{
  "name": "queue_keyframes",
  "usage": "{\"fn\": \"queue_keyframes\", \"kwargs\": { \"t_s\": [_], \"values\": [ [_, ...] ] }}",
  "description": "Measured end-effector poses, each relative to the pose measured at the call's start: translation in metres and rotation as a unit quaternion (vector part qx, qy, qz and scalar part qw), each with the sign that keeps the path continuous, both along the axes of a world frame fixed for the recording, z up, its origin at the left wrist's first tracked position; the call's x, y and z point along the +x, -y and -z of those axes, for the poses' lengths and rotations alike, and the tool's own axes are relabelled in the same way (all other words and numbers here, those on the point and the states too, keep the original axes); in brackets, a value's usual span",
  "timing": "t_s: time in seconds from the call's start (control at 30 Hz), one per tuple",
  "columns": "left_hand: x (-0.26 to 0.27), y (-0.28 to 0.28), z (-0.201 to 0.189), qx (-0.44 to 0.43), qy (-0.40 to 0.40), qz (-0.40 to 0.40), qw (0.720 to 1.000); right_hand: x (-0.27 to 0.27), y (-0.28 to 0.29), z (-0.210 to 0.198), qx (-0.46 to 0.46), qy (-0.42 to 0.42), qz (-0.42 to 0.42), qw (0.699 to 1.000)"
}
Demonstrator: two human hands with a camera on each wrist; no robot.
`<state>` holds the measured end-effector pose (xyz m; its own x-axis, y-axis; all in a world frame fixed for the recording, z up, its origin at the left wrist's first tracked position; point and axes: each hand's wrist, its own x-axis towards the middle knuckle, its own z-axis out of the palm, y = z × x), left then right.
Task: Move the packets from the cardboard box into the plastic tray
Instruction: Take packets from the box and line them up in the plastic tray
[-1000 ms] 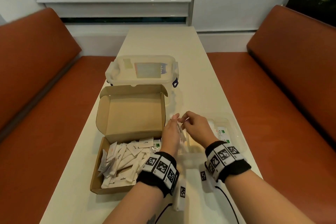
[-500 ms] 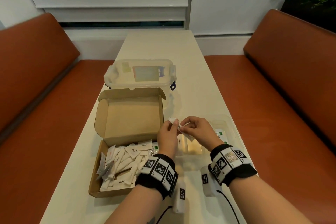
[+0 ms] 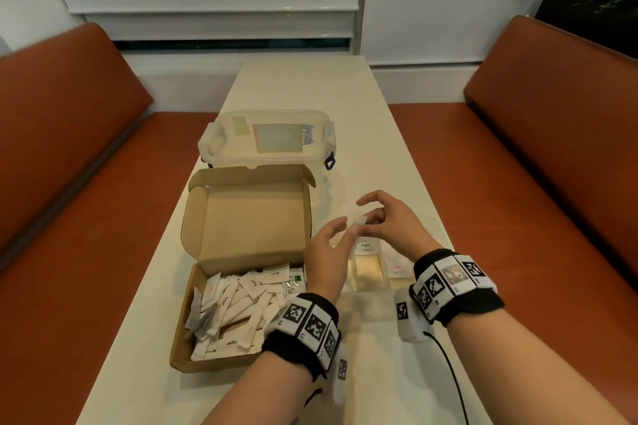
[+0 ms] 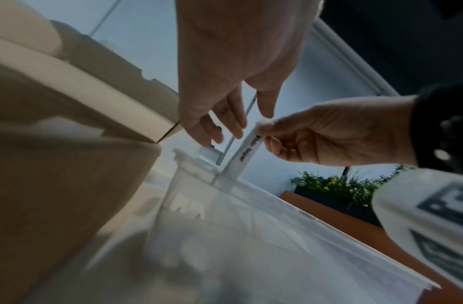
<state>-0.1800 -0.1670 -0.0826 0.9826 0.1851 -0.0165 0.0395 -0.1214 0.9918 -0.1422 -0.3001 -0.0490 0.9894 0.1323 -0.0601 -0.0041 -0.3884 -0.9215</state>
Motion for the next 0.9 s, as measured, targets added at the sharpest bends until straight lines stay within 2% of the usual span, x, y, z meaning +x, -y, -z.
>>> {"fn": "queue_keyframes", "kwargs": {
  "t_s": [0.17, 0.37, 0.5, 0.57, 0.7, 0.9],
  "values": [
    [0.000, 0.000, -0.004, -0.012, 0.018, -0.024, 0.999, -0.001, -0.006, 0.000, -0.021, 0.006, -0.031, 0.999],
    [0.002, -0.005, 0.003, -0.050, -0.002, -0.061, 0.997, -0.008, -0.014, 0.021, 0.022, -0.044, 0.000, 0.999],
    [0.004, -0.008, 0.009, -0.021, -0.007, -0.091, 0.996, -0.007, -0.020, 0.032, 0.039, -0.054, 0.039, 0.997],
    [0.005, -0.009, 0.010, 0.003, -0.020, -0.123, 0.992, -0.004, -0.022, 0.036, -0.010, -0.043, 0.068, 0.997],
    [0.005, -0.010, 0.011, 0.048, -0.063, -0.148, 0.986, -0.001, -0.032, 0.042, -0.190, -0.010, 0.054, 0.980],
    [-0.001, -0.008, 0.010, 0.150, -0.091, -0.120, 0.977, -0.002, -0.048, 0.052, -0.392, 0.067, -0.019, 0.917]
  ]
}}
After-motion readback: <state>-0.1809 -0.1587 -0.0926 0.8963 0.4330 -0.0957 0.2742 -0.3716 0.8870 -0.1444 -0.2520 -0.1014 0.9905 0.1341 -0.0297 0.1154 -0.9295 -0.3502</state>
